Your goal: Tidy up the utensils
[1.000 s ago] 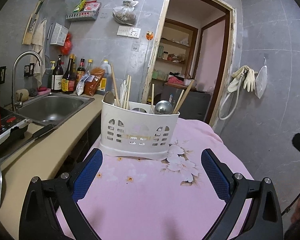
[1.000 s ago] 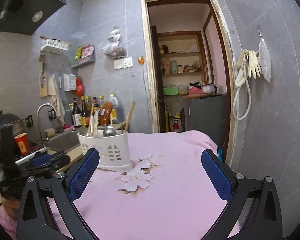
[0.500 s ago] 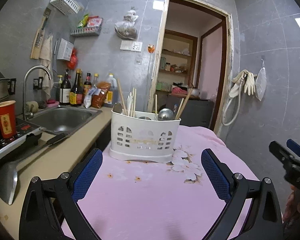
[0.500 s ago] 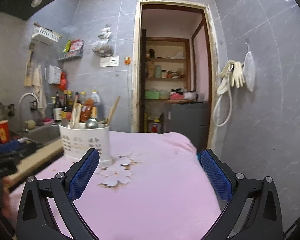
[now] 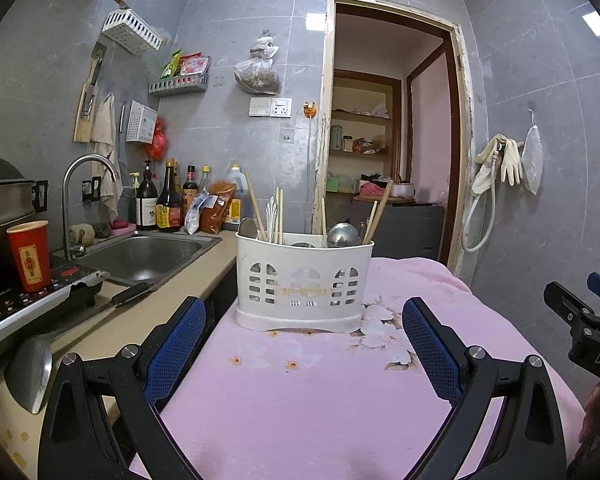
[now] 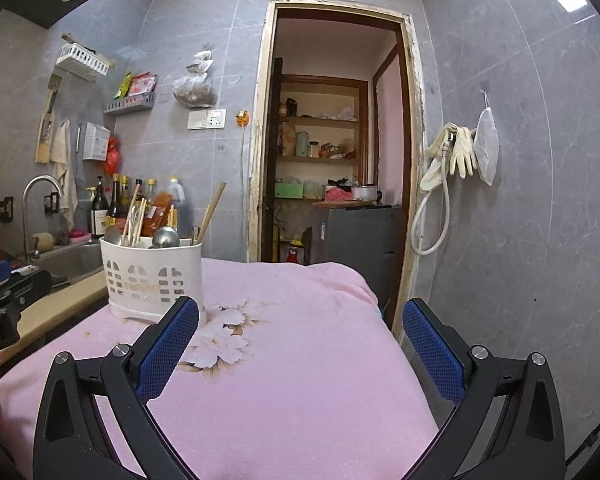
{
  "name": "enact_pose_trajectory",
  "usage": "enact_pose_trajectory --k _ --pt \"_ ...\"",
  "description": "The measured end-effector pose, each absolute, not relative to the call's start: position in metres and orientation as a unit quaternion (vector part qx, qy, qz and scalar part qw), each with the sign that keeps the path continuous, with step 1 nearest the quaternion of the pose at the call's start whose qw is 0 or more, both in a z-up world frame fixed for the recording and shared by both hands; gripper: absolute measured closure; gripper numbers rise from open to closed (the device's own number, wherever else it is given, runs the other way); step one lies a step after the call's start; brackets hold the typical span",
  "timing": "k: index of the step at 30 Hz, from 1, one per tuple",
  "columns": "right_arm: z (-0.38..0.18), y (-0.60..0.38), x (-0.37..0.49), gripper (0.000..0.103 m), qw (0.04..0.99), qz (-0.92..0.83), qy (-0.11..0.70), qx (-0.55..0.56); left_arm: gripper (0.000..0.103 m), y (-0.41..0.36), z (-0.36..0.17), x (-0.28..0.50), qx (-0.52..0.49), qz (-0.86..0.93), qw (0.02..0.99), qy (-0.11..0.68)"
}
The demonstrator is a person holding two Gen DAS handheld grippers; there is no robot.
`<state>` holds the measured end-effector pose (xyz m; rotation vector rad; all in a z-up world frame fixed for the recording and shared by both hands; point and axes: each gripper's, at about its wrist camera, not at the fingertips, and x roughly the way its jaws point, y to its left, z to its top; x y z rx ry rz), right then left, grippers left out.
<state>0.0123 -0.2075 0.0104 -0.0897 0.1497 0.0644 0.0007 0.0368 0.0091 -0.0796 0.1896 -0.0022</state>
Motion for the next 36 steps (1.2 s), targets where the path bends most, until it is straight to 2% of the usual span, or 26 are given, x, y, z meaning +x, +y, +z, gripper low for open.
enact_pose_trajectory --k 36 --pt "0.0111 -0.2079 0.0107 0.0 0.995 0.033 0.081 -0.038 0.006 0.0358 0.008 0.0003 -0.045 0.002 0.994 0.1"
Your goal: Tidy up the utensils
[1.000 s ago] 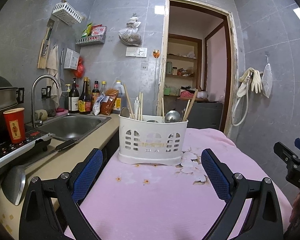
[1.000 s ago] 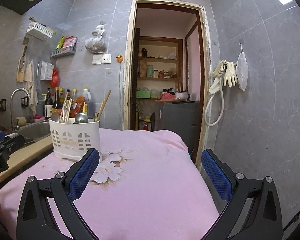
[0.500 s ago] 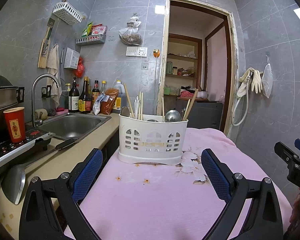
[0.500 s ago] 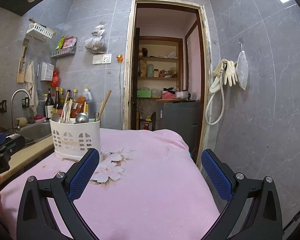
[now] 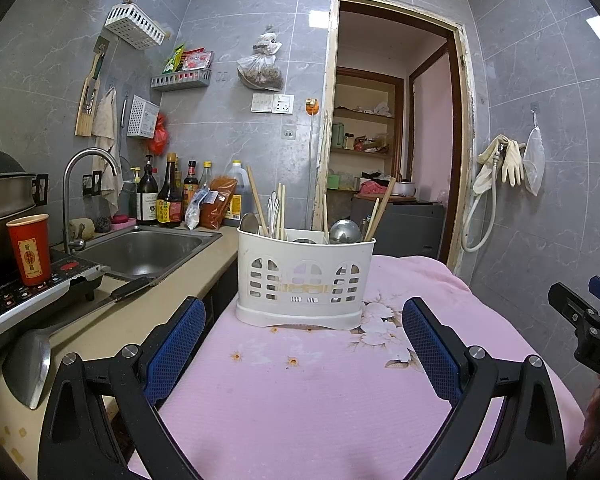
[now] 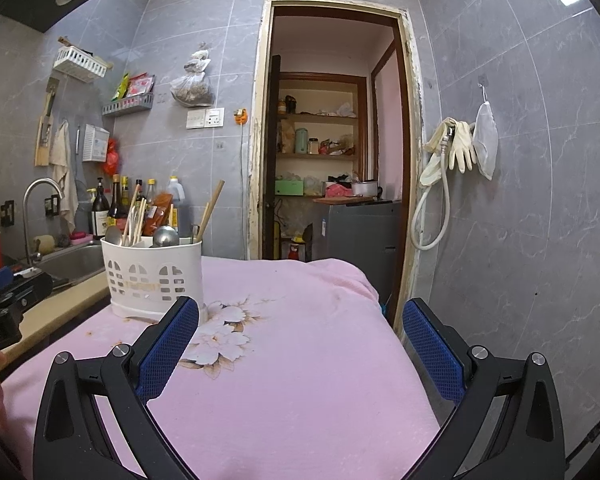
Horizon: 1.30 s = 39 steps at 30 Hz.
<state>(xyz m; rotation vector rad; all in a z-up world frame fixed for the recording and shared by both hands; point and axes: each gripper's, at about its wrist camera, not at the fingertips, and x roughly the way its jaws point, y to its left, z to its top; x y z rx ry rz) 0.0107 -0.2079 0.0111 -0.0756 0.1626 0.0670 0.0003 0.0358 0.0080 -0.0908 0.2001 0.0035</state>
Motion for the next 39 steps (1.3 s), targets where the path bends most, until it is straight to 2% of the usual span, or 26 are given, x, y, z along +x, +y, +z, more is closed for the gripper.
enact_pose_trajectory --k 39 --pt "0.0097 -0.2062 0.0097 0.0 0.995 0.036 0.083 -0.037 0.006 0.0358 0.0044 0.0016 -0.031 0.012 0.995 0.098"
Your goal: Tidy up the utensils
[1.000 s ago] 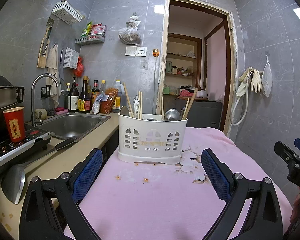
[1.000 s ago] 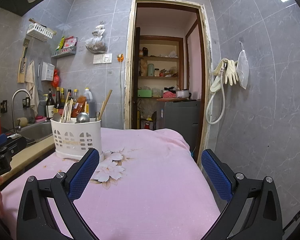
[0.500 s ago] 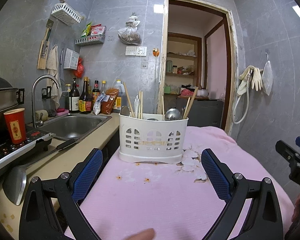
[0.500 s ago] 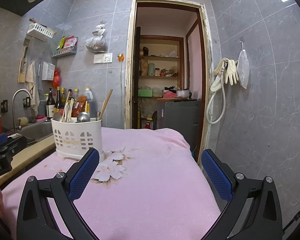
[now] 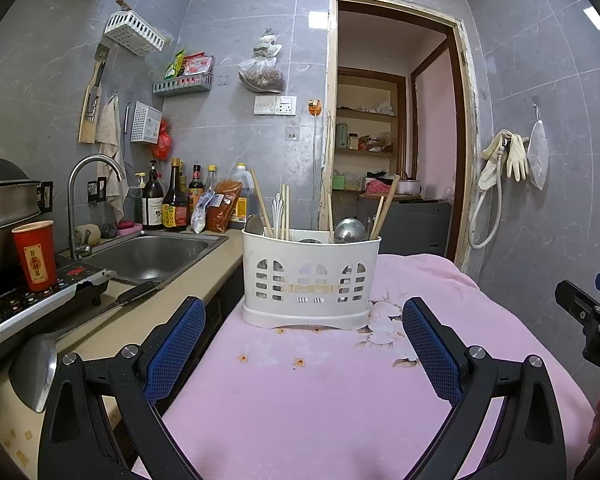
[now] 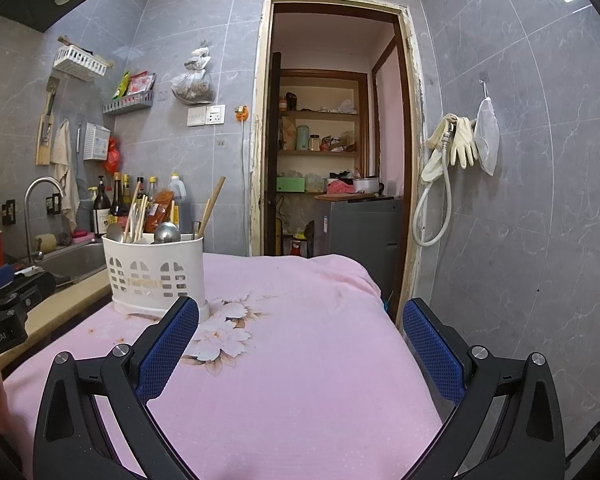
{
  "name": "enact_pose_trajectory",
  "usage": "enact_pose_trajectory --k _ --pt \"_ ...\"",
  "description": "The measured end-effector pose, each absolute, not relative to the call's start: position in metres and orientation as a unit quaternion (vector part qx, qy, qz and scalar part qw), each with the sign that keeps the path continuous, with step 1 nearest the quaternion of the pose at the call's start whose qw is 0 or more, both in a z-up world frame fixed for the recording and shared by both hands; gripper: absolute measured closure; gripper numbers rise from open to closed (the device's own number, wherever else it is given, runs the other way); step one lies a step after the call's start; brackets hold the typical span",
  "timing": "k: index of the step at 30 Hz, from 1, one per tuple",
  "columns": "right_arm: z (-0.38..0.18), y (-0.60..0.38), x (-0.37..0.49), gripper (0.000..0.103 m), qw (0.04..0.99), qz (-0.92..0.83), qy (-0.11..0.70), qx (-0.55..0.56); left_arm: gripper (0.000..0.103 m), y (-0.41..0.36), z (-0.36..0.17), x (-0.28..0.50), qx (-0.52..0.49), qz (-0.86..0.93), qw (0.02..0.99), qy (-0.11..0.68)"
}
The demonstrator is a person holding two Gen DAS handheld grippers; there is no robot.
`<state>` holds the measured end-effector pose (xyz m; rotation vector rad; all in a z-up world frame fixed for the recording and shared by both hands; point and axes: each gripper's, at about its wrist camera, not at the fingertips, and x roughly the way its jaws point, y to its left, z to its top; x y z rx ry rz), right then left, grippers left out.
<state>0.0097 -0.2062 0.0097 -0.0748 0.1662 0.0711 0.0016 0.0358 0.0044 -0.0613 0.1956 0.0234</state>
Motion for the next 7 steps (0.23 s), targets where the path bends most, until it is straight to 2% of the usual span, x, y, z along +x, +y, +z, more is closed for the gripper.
enact_pose_trajectory --k 7 --pt "0.0085 -0.206 0.0097 0.0 0.995 0.036 0.084 -0.037 0.006 0.0358 0.0044 0.0015 -0.03 0.012 0.995 0.097"
